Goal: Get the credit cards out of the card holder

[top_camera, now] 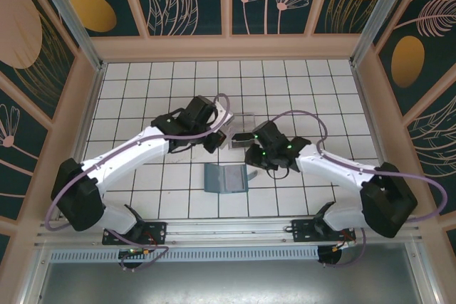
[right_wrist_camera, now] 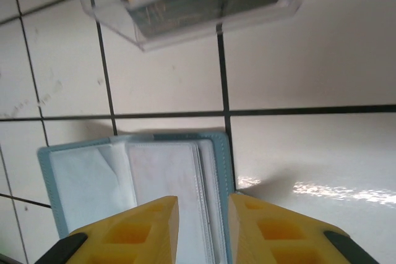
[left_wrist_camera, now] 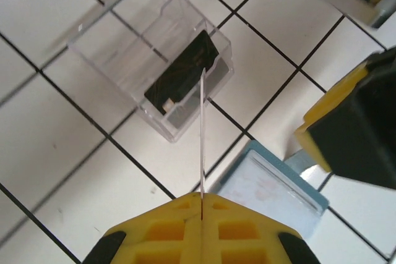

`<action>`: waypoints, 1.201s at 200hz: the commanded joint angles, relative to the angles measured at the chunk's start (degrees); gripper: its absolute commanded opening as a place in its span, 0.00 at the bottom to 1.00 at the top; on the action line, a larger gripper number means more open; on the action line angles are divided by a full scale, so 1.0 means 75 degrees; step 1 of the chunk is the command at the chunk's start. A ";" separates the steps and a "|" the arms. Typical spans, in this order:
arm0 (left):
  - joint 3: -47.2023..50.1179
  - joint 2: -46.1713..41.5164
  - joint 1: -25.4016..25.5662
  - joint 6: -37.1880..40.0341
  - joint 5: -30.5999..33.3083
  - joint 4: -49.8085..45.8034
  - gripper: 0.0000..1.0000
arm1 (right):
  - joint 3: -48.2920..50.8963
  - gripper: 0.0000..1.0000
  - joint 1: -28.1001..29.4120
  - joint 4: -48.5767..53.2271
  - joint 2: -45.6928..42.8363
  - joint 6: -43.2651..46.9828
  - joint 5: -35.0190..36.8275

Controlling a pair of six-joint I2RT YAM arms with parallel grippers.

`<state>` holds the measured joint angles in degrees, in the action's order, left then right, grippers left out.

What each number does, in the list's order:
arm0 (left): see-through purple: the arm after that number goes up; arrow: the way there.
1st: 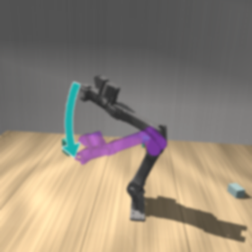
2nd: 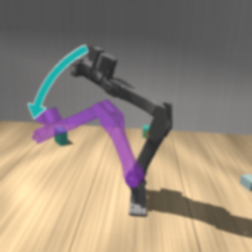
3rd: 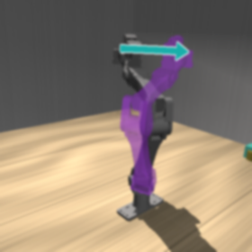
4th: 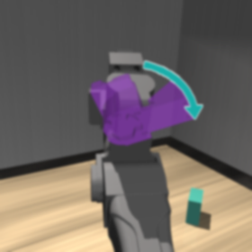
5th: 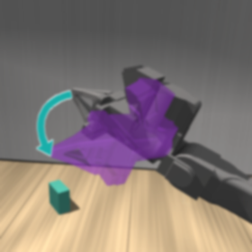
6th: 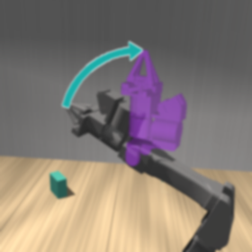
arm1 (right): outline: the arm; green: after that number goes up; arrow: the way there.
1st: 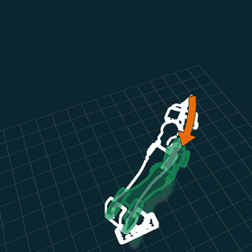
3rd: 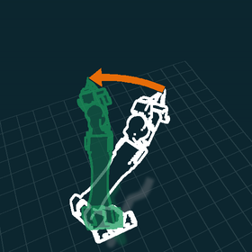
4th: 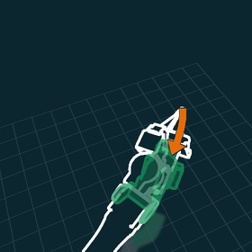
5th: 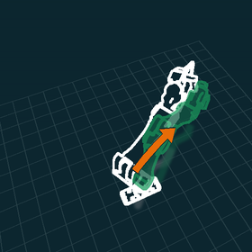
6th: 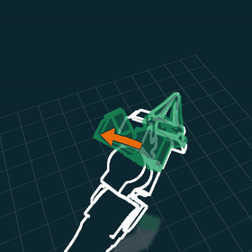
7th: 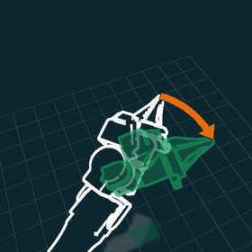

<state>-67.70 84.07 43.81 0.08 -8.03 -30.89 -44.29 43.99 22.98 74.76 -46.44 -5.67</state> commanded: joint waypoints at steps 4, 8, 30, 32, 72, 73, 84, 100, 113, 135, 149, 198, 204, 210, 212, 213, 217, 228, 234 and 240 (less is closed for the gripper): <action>-0.0749 0.0423 -0.0030 0.1945 0.0064 -0.0514 0.00 | 0.0184 0.29 -0.0443 0.0452 -0.0589 0.0303 0.0345; -0.0860 0.0496 -0.0035 0.2127 0.0038 -0.0578 0.00 | 0.0204 0.29 -0.0512 0.0498 -0.0662 0.0337 0.0346; -0.1535 0.0944 -0.0029 0.3016 -0.0017 -0.1013 0.00 | 0.0326 0.28 -0.0853 0.0658 -0.1042 0.0500 0.0370; -0.1597 0.0984 -0.0029 0.3102 -0.0018 -0.1075 0.00 | 0.0342 0.29 -0.0868 0.0658 -0.1072 0.0509 0.0378; -0.2718 0.1798 -0.0030 0.4659 0.0180 -0.1849 0.00 | 0.0446 0.28 -0.1219 0.0840 -0.1432 0.0660 0.0436; -0.2746 0.1822 -0.0035 0.4692 0.0180 -0.1877 0.00 | 0.0445 0.28 -0.1221 0.0845 -0.1446 0.0660 0.0444; -0.3132 0.2211 -0.0029 0.4980 0.0189 -0.2101 0.00 | 0.0445 0.29 -0.1266 0.0923 -0.1505 0.0688 0.0491; -0.4003 0.2876 -0.0062 0.5238 0.0163 -0.2635 0.00 | 0.0497 0.29 -0.1325 0.0974 -0.1625 0.0689 0.0511; -0.4814 0.3486 -0.0133 0.5409 0.0024 -0.3245 0.00 | 0.0578 0.29 -0.1362 0.0957 -0.1725 0.0667 0.0487; -0.5999 0.4408 -0.0351 0.5528 -0.0219 -0.3922 0.00 | 0.0749 0.29 -0.1400 0.0920 -0.1887 0.0571 0.0450; -0.6734 0.4944 -0.0456 0.5618 -0.0330 -0.4367 0.00 | 0.0838 0.29 -0.1418 0.0898 -0.1987 0.0475 0.0440; -0.8125 0.5950 -0.0685 0.6023 -0.0593 -0.4994 0.00 | 0.1009 0.29 -0.1451 0.0868 -0.2155 0.0347 0.0381; -0.8156 0.5995 -0.0697 0.6033 -0.0593 -0.4998 0.00 | 0.1015 0.29 -0.1459 0.0879 -0.2158 0.0344 0.0391; -0.8187 0.6027 -0.0704 0.6054 -0.0624 -0.5021 0.00 | 0.1010 0.29 -0.1462 0.0880 -0.2153 0.0350 0.0387; -0.8188 0.6052 -0.0705 0.6064 -0.0642 -0.5021 0.00 | 0.1008 0.29 -0.1456 0.0884 -0.2152 0.0354 0.0383; -0.8188 0.6058 -0.0707 0.6074 -0.0653 -0.5021 0.00 | 0.1008 0.29 -0.1458 0.0884 -0.2152 0.0355 0.0382; -0.8171 0.6066 -0.0709 0.6094 -0.0679 -0.5031 0.00 | 0.1007 0.29 -0.1466 0.0885 -0.2144 0.0354 0.0380; -0.8165 0.6145 -0.0738 0.6119 -0.0681 -0.4995 0.00 | 0.1001 0.29 -0.1479 0.0888 -0.2143 0.0344 0.0370; -0.8164 0.6196 -0.0750 0.6123 -0.0651 -0.4969 0.00 | 0.0996 0.29 -0.1482 0.0882 -0.2143 0.0344 0.0352; -0.8170 0.6254 -0.0755 0.6129 -0.0604 -0.4947 0.00 | 0.0990 0.29 -0.1480 0.0876 -0.2139 0.0346 0.0347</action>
<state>-127.22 128.68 38.57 43.81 -11.16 -65.49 -37.32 33.39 28.58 59.51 -42.74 -3.90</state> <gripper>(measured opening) 0.065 0.288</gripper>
